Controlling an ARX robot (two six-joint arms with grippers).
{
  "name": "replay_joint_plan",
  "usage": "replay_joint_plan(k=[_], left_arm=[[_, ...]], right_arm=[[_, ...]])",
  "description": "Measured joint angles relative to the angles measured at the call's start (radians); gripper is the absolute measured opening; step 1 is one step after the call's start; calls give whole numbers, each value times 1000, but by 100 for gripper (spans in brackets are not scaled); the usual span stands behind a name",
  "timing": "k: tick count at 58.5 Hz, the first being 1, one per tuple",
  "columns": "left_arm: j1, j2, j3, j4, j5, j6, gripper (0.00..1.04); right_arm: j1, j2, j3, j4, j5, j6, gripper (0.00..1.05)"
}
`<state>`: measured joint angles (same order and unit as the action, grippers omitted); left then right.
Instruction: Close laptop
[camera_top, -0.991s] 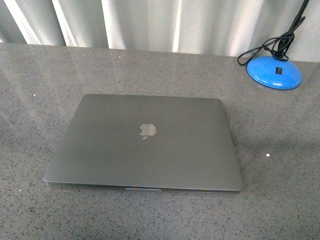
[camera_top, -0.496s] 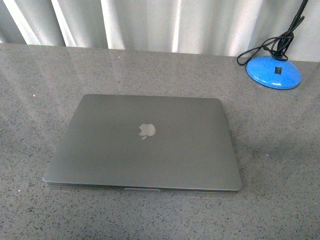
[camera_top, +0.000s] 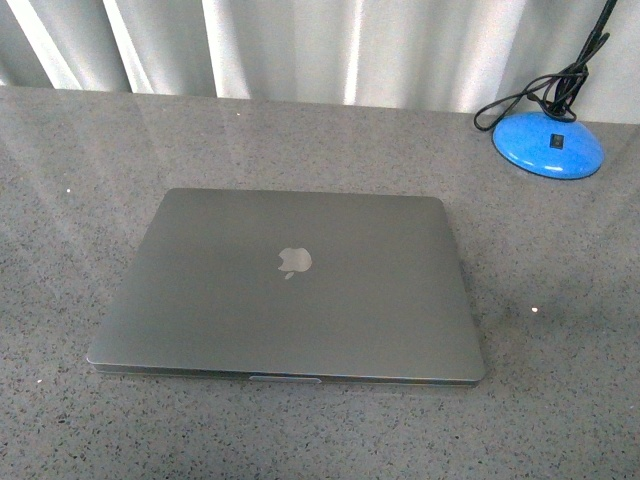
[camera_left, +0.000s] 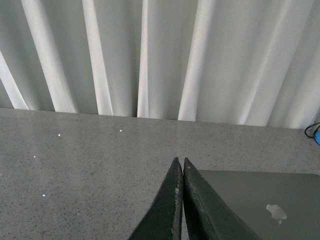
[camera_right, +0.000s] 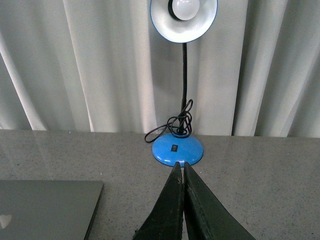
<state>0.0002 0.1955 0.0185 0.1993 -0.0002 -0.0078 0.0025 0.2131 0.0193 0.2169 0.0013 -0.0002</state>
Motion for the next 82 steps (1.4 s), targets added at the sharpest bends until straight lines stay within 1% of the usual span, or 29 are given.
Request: replay_joint_plan(k=[6, 9, 11, 13, 15, 24, 25, 26, 30, 32, 33, 34, 37, 40, 46, 47, 48, 50, 57, 59, 63, 82], left_arm=[[0, -24, 0, -25, 0, 0, 4], [0, -101, 0, -129, 0, 0, 4], [0, -157, 0, -188, 0, 0, 4], [0, -187, 0, -193, 0, 0, 4], [0, -191, 0, -194, 0, 0, 4], [0, -192, 0, -198, 0, 0, 4], [0, -192, 0, -198, 0, 0, 5], [0, -192, 0, -198, 0, 0, 9], [0, -192, 0, -199, 0, 0, 19], [0, -192, 0, -199, 0, 0, 26], [0, -192, 0, -199, 0, 0, 30], [0, -192, 0, -199, 0, 0, 33], [0, -192, 0, -199, 0, 0, 41], [0, -192, 0, -199, 0, 0, 51], [0, -192, 0, -199, 0, 0, 67], [0, -192, 0, -199, 0, 0, 73], [0, -192, 0, -199, 0, 0, 74], [0, -192, 0, -199, 0, 0, 82], [0, -192, 0, -199, 0, 1, 100], [0, -192, 0, -199, 0, 2, 99], [0, -192, 0, -199, 0, 2, 98], [0, -192, 0, -199, 0, 2, 98]], right_arm=[[0, -25, 0, -24, 0, 0, 1], [0, -38, 0, -37, 0, 0, 1], [0, -77, 2, -84, 0, 0, 1], [0, -144, 0, -179, 0, 0, 1], [0, -182, 0, -208, 0, 0, 1], [-1, -209, 1, -215, 0, 0, 1], [-1, -209, 1, -215, 0, 0, 1], [-1, -209, 1, -215, 0, 0, 1], [-1, -209, 1, -214, 0, 0, 12], [-1, -209, 1, -215, 0, 0, 17], [-1, -209, 1, -215, 0, 0, 23], [-1, -209, 1, -215, 0, 0, 24], [-1, -209, 1, -215, 0, 0, 33], [-1, -209, 1, -215, 0, 0, 42], [-1, -209, 1, -215, 0, 0, 60], [-1, -209, 1, -215, 0, 0, 63], [-1, -209, 1, -215, 0, 0, 67], [-1, -209, 1, -215, 0, 0, 72], [-1, -209, 1, -215, 0, 0, 91], [-1, -209, 1, -215, 0, 1, 97], [-1, -209, 1, -215, 0, 1, 94], [-1, -209, 1, -215, 0, 1, 95]])
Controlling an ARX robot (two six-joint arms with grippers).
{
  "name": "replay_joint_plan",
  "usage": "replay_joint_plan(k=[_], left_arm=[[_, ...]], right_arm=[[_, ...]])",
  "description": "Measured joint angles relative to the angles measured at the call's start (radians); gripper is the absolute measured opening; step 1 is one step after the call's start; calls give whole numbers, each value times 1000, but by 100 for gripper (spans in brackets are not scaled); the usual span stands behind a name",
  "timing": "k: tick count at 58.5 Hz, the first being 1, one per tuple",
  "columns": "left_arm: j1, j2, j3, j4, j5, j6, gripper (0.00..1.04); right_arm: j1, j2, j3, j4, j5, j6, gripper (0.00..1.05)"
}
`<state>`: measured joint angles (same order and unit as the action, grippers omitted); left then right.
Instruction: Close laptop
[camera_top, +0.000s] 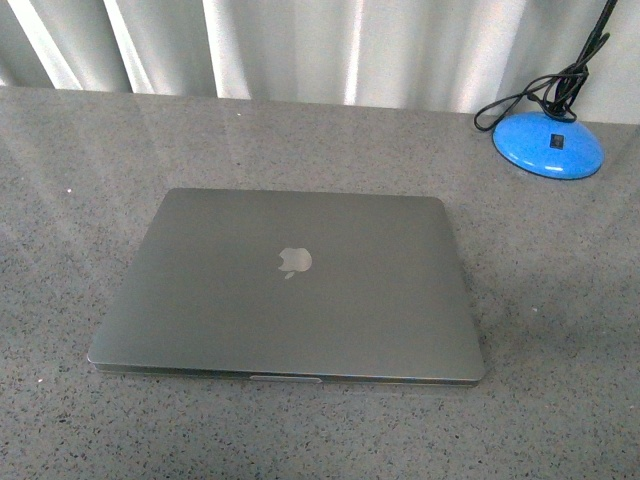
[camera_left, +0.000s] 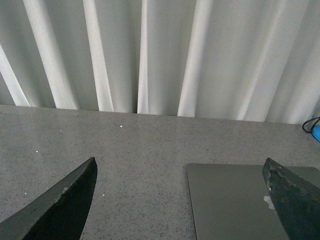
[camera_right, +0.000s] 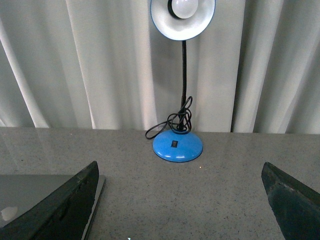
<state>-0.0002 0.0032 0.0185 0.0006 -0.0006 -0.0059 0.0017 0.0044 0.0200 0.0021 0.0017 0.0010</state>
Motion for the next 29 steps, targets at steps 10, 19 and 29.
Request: replay_joint_plan(k=[10, 19, 29], left_arm=[[0, 0, 0, 0, 0, 0, 98], [0, 0, 0, 0, 0, 0, 98], [0, 0, 0, 0, 0, 0, 98]], right_arm=[[0, 0, 0, 0, 0, 0, 95], [0, 0, 0, 0, 0, 0, 95], [0, 0, 0, 0, 0, 0, 95]])
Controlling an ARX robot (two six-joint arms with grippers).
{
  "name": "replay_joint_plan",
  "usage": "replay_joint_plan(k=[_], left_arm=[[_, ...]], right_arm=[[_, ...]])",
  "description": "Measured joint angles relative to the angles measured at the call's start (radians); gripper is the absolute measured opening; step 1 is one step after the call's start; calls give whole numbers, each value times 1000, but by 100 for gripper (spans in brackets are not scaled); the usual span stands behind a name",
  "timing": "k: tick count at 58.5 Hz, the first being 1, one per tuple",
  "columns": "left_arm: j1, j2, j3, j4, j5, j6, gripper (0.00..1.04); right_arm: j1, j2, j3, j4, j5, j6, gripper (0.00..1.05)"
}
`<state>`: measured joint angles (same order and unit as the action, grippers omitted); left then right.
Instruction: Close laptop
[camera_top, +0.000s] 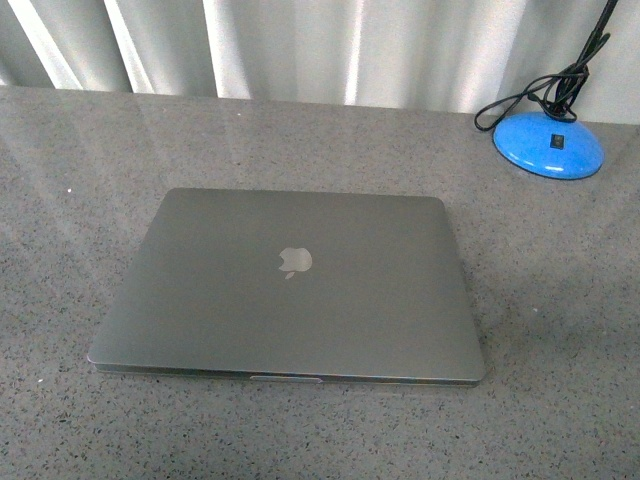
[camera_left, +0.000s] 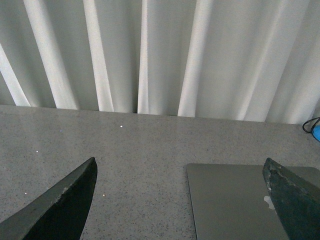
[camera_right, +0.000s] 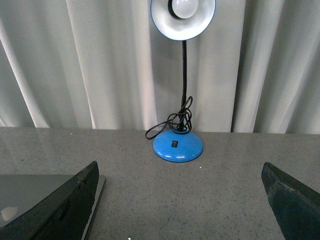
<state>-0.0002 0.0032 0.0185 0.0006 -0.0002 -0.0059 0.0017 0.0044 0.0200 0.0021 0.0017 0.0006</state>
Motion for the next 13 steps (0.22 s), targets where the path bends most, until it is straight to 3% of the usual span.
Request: replay_joint_plan(k=[13], left_arm=[[0, 0, 0, 0, 0, 0, 98]], right_arm=[[0, 0, 0, 0, 0, 0, 95]])
